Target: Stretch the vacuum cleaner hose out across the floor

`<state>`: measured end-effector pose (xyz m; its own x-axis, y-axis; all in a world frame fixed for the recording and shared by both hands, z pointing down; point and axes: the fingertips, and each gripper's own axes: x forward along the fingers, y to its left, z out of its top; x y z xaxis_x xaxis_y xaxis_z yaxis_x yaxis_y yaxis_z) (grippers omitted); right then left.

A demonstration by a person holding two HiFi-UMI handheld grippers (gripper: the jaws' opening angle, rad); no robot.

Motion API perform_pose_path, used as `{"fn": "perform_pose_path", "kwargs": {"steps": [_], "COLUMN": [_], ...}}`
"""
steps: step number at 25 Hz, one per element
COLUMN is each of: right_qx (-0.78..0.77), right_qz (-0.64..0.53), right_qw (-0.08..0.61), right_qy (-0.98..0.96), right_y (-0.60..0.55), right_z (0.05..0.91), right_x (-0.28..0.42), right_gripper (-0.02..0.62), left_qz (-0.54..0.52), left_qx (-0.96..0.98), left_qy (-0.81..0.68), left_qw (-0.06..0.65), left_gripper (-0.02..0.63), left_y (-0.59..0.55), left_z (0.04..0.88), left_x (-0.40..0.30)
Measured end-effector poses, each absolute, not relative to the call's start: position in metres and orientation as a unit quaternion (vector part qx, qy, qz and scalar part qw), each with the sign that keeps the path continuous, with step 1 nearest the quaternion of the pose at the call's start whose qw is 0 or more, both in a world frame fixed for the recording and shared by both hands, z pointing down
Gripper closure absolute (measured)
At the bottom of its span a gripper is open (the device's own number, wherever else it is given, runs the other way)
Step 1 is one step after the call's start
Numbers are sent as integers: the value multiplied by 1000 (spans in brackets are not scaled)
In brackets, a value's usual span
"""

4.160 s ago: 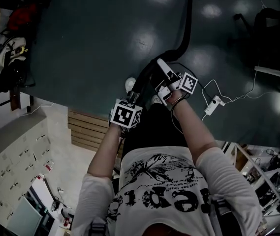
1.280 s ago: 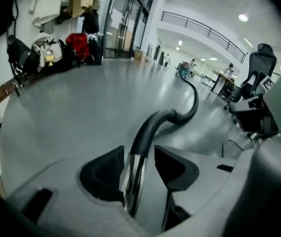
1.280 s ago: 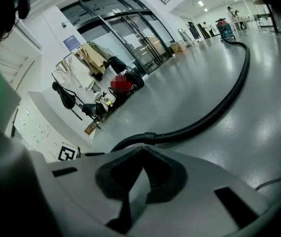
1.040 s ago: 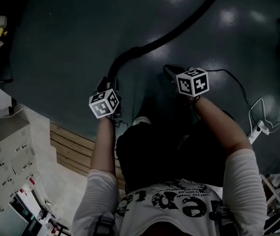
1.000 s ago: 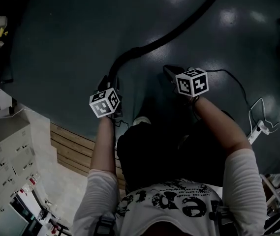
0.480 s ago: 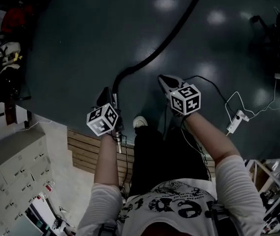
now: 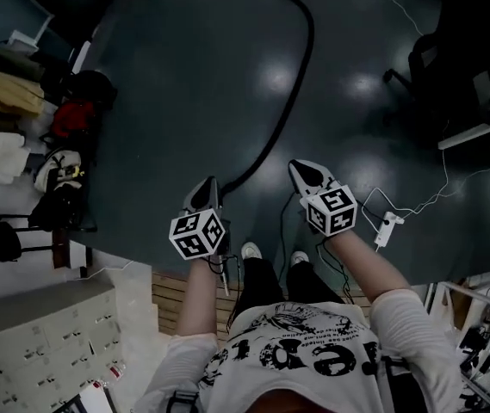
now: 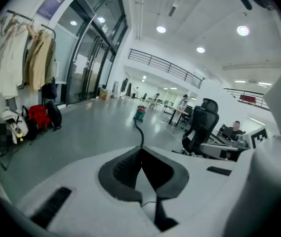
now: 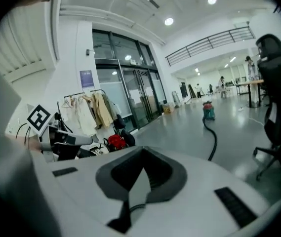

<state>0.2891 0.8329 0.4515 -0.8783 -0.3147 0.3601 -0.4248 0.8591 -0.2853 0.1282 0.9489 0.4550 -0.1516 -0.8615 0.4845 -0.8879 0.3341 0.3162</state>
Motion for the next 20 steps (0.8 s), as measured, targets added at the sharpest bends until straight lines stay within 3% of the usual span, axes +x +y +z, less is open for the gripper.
{"fn": "perform_pose_path", "kwargs": {"steps": [5,10,20], "right_qx": [252,300,310], "right_qz": [114,89,70], "right_qw": [91,66,54], "right_qy": [-957,-947,-946], "right_y": [808,809,839], "right_z": [356,325,327], "right_x": [358,397,387], "right_gripper": [591,591,591], "left_qz": [14,30,61], "left_qx": [635,688,716], "left_qy": [-731,-694,-675], "left_qw": [249,209,170], "left_gripper": [601,600,600], "left_y": [912,899,903], "left_z": [372,336,332], "left_x": [194,232,245]}}
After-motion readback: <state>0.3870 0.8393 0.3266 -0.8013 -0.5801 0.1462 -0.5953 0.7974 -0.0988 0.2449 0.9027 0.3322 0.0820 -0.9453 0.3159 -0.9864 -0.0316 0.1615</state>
